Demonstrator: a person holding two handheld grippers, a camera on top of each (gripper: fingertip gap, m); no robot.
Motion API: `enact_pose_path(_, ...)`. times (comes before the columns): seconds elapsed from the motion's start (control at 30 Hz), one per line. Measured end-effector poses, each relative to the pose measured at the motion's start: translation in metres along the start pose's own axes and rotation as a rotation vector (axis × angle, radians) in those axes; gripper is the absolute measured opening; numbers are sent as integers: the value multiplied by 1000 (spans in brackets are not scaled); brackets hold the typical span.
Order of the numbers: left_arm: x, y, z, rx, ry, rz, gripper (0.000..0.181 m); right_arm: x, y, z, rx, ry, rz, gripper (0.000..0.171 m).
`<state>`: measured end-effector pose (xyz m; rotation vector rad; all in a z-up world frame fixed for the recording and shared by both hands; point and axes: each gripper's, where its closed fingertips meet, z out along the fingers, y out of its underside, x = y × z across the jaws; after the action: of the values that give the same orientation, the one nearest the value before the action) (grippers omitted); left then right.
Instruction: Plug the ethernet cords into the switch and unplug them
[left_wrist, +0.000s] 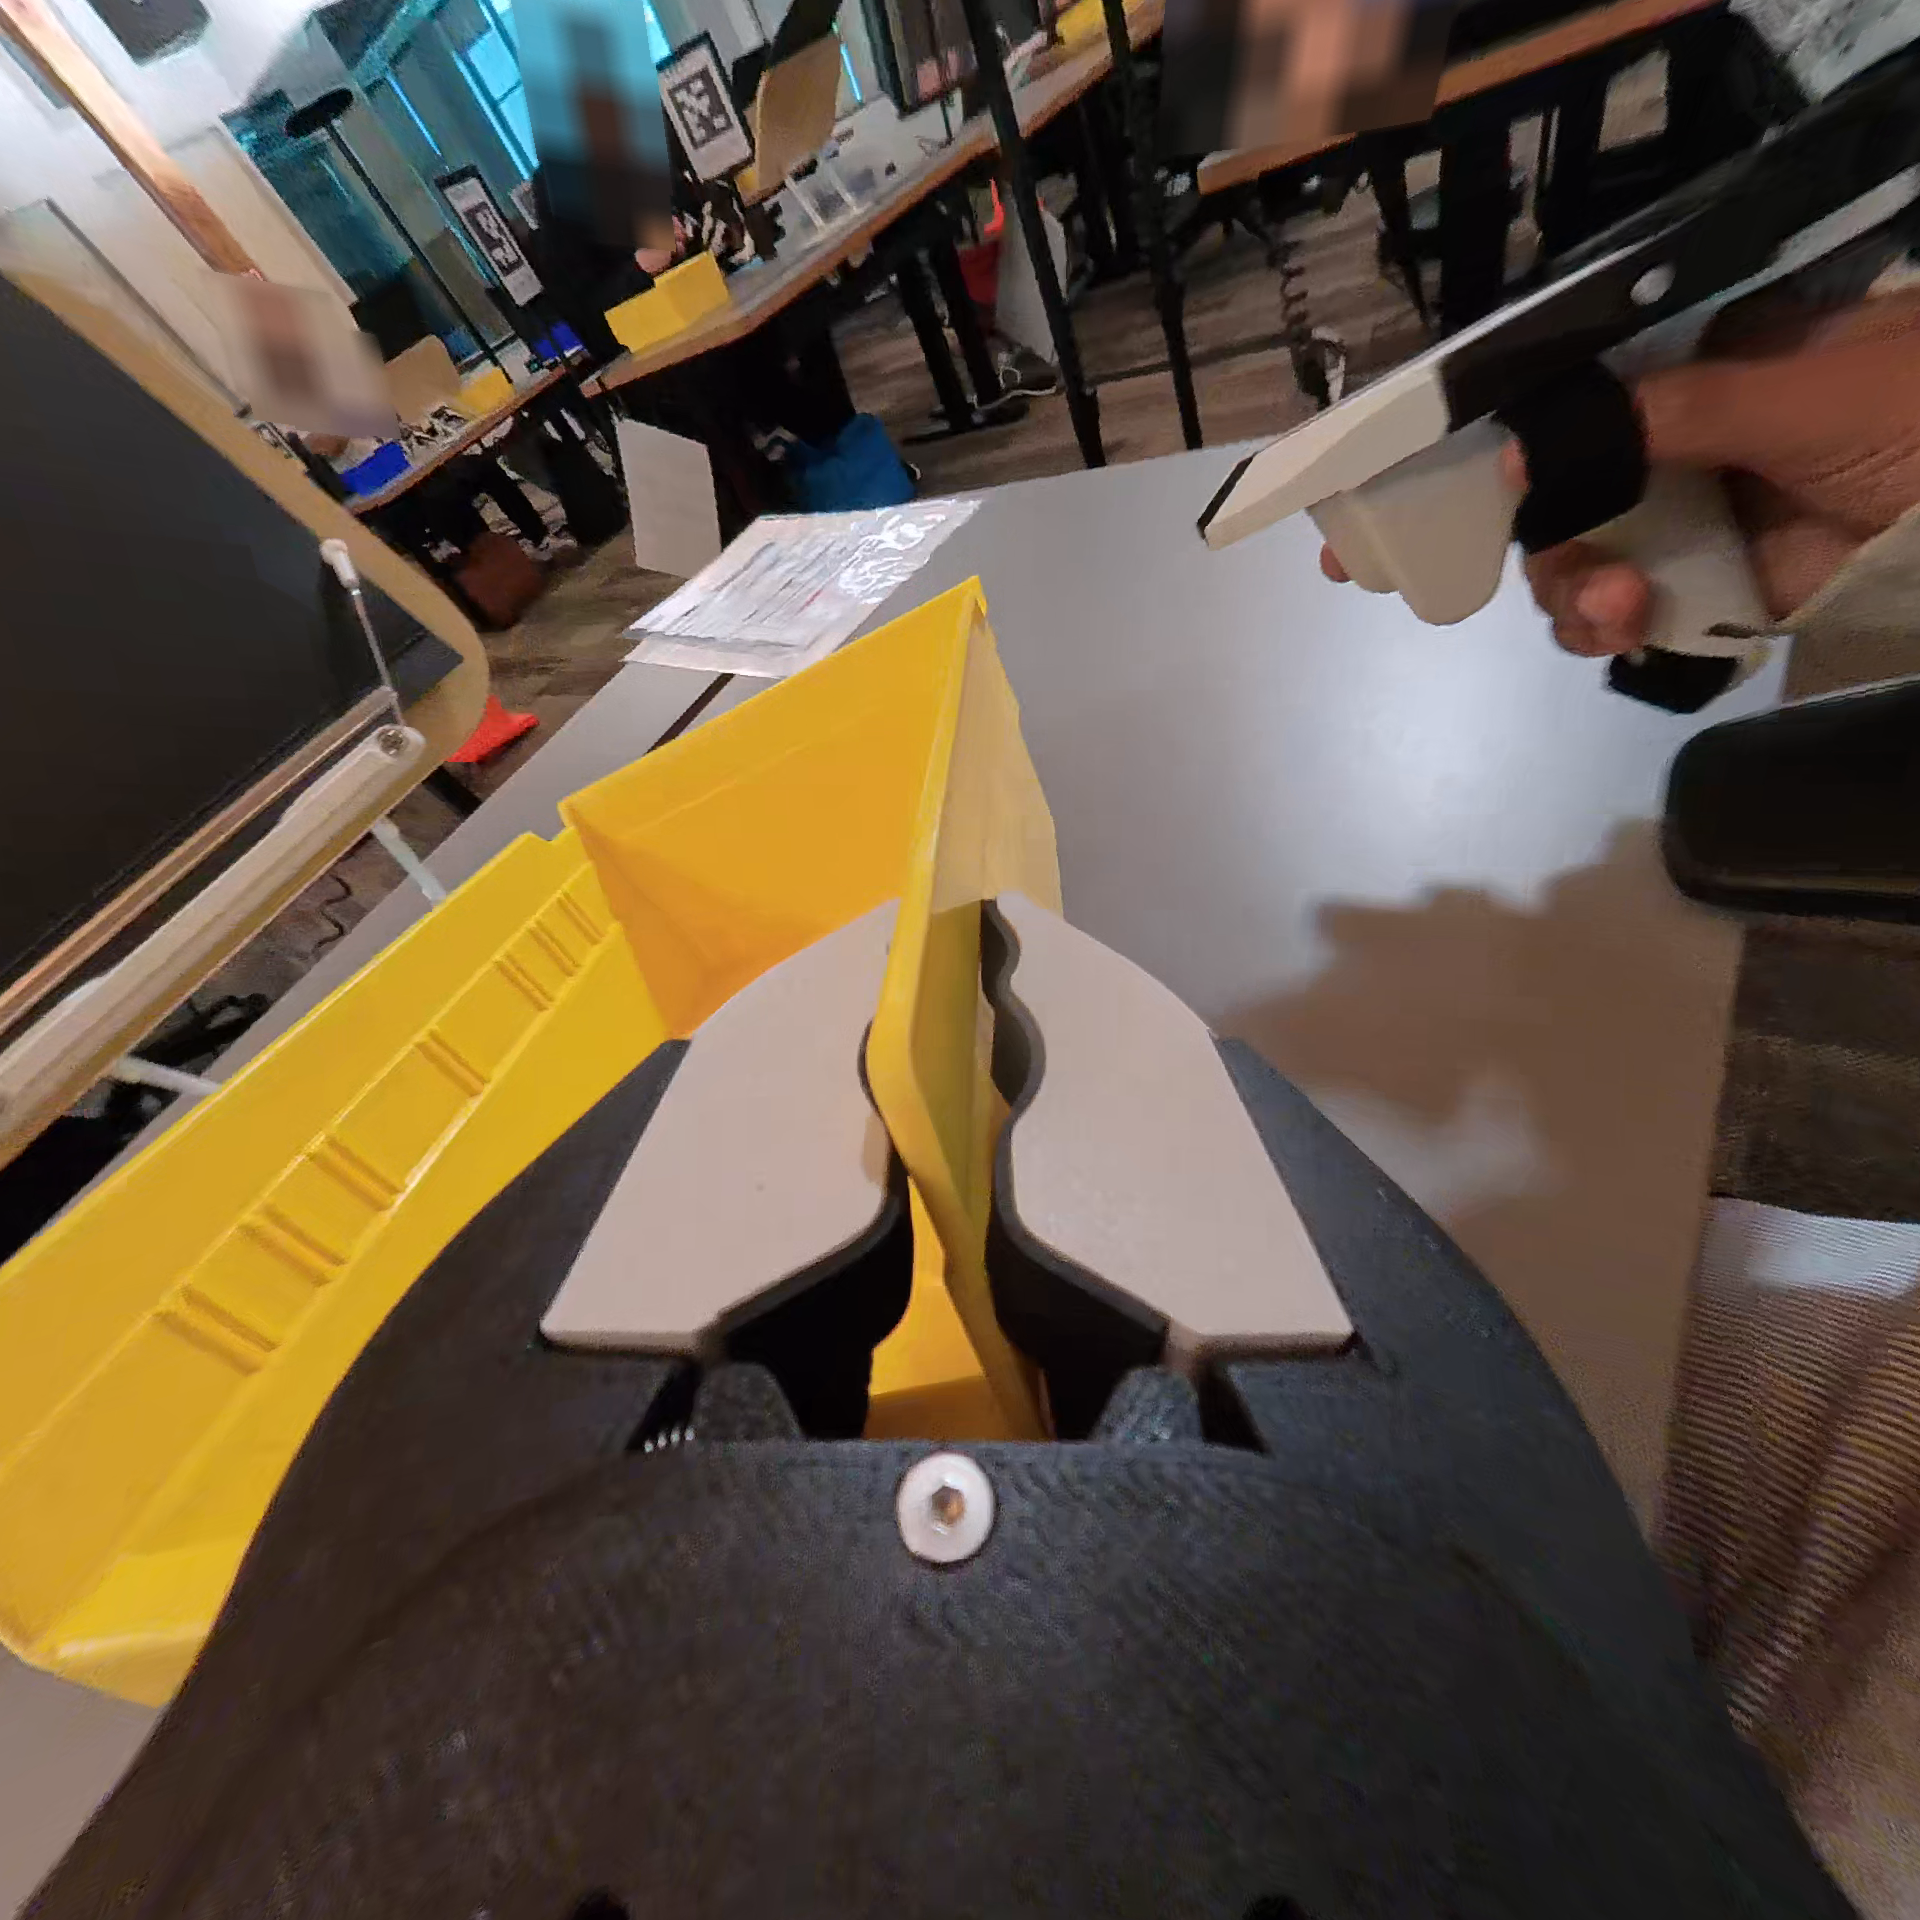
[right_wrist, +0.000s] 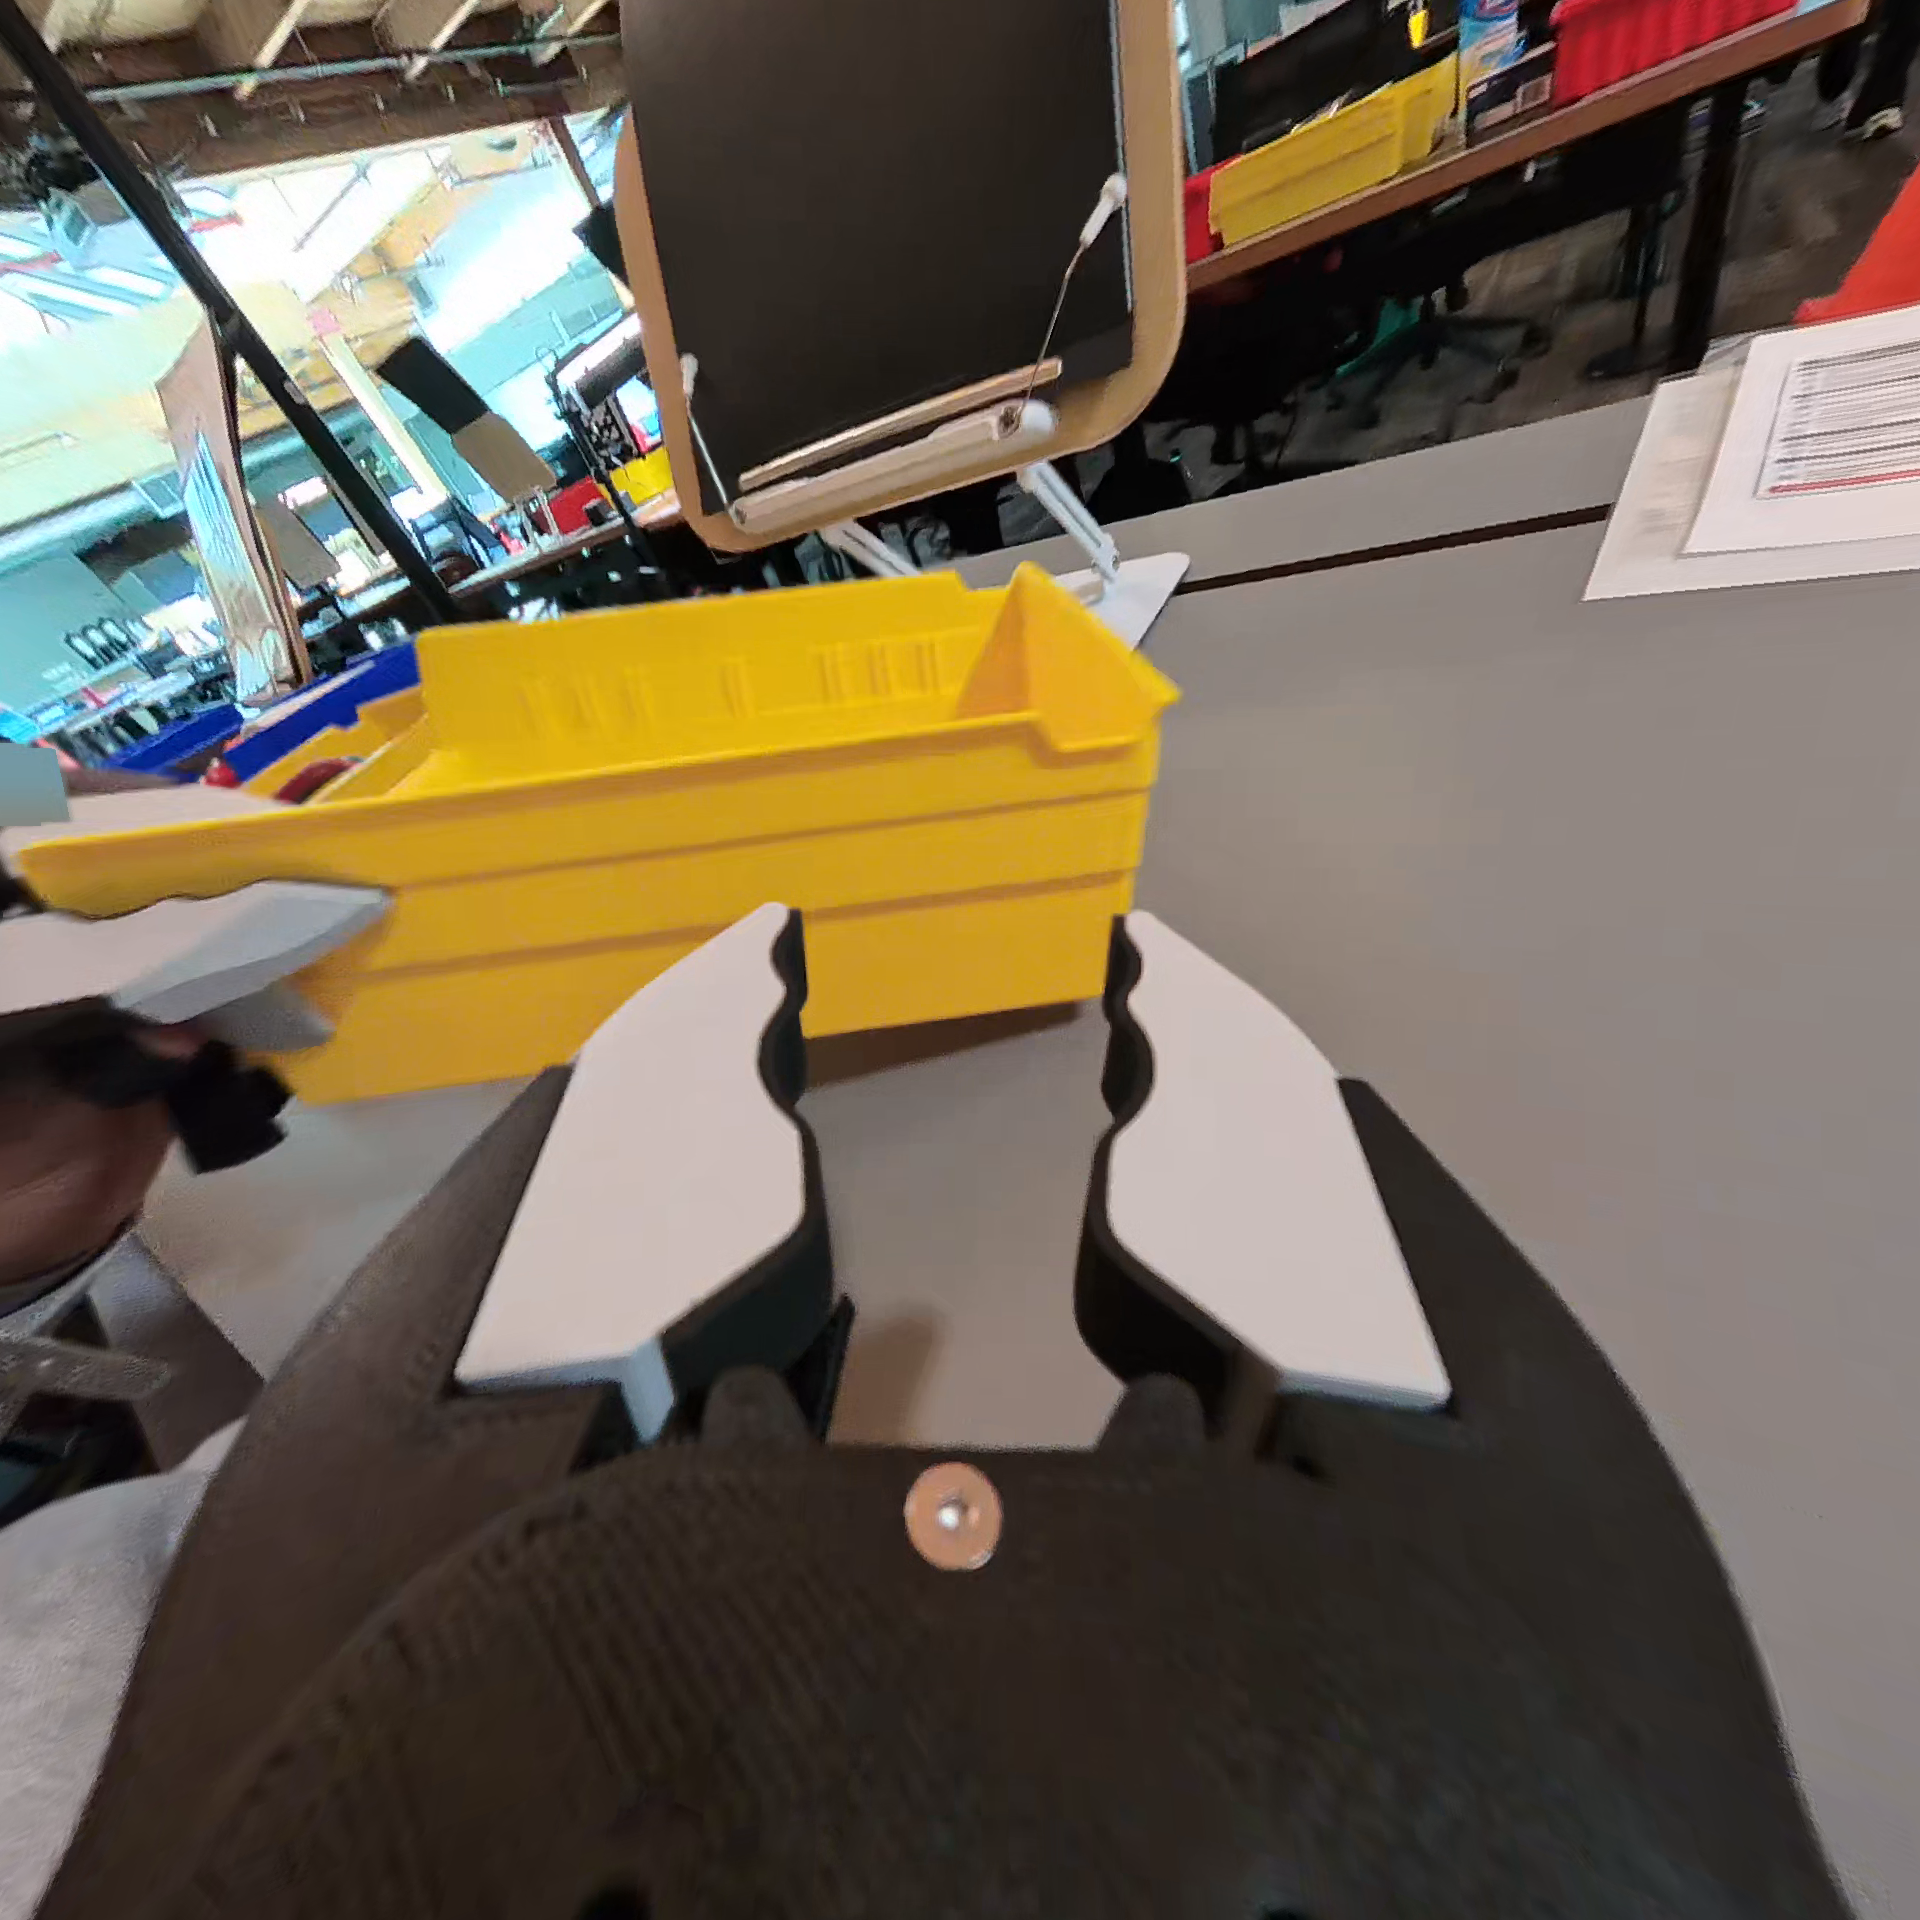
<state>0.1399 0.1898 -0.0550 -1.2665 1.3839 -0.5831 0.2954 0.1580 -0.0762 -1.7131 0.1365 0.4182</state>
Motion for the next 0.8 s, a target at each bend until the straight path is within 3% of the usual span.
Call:
enact_pose_path(0.13, 11, 7, 47, 17, -44, 31, 8, -17, 1, -15, -1, -67, 58, 59)
enact_pose_path(0.23, 23, 7, 76, 35, -24, -14, 11, -11, -4, -28, 17, -14, 24, 62)
enact_pose_path(0.37, 54, 2, 113, 7, 110, -55, 28, 4, -1, -39, -23, 132, -131, 64)
enact_pose_path(0.5, 81, -18, 136, 47, 288, -148, 41, -1, -3, -42, 7, 137, -152, 65)
enact_pose_path(0.67, 92, -36, 120, 67, 511, -266, 70, 20, 0, -56, 13, 259, -199, 70)
enact_pose_path(0.8, 62, -11, 78, 21, 518, -372, 79, 20, 12, -57, -4, 301, -265, 80)
